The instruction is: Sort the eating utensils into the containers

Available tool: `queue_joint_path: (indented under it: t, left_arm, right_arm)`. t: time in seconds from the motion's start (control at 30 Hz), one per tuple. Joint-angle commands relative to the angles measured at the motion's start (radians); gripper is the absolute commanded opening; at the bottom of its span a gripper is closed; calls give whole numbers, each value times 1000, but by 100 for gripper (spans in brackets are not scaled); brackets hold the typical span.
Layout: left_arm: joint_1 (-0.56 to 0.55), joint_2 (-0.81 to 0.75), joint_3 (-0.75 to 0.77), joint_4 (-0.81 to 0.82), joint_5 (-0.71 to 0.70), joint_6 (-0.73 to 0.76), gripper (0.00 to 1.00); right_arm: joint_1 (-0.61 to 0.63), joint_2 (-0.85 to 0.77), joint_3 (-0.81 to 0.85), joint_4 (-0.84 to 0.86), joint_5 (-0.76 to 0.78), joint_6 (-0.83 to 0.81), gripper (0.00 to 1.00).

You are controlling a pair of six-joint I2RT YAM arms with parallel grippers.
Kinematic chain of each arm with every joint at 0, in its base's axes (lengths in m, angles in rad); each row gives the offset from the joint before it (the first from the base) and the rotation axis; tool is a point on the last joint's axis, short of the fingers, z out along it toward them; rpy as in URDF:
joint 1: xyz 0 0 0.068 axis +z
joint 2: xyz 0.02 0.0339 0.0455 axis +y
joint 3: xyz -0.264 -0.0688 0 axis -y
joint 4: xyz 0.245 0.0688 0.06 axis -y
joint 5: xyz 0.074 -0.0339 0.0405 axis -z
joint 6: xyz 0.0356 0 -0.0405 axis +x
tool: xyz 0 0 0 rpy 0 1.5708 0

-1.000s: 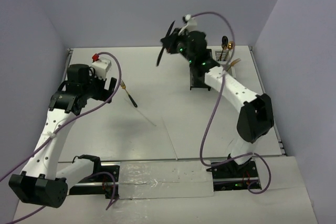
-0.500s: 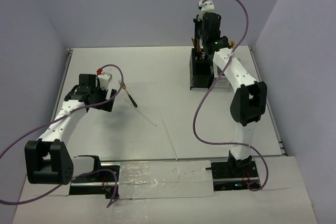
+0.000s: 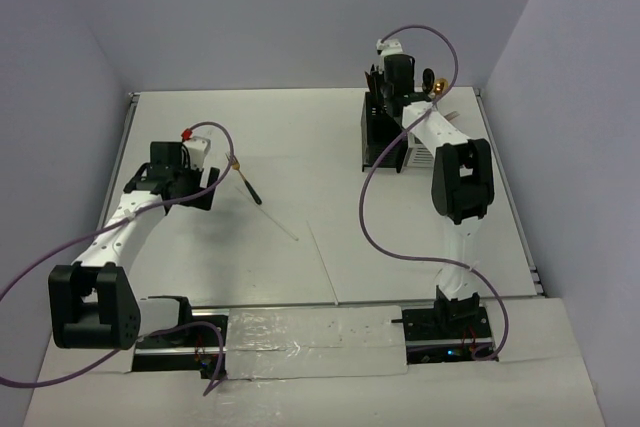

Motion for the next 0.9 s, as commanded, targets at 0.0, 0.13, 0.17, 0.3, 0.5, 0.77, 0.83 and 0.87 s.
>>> queue_joint_path:
  t: [0.0, 0.13, 0.17, 0.3, 0.5, 0.77, 0.83, 0.87]
  left_arm:
    - [8, -24, -4, 45, -20, -7, 99]
    - [12, -22, 2, 42, -31, -7, 99]
    - [15, -25, 2, 37, -28, -8, 99]
    - [32, -44, -3, 30, -2, -2, 99]
    - [72, -106, -21, -16, 12, 10, 99]
    - [109, -237, -121, -71, -3, 55, 99]
    - [111, -269, -145, -85, 5, 56, 99]
    - [111, -289, -152, -93, 11, 55, 99]
  right_arm:
    - [4, -36, 5, 36, -6, -10, 9]
    - [10, -137, -74, 48, 13, 4, 64]
    - [16, -208, -90, 57, 19, 15, 67]
    - [46, -395, -139, 34, -2, 91, 76]
    - [276, -538, -121, -307, -59, 174, 91]
    - [591, -644, -473, -559, 19, 446, 88]
    - [668, -638, -532, -610, 37, 498, 85]
    - [692, -626, -550, -625, 30, 512, 84]
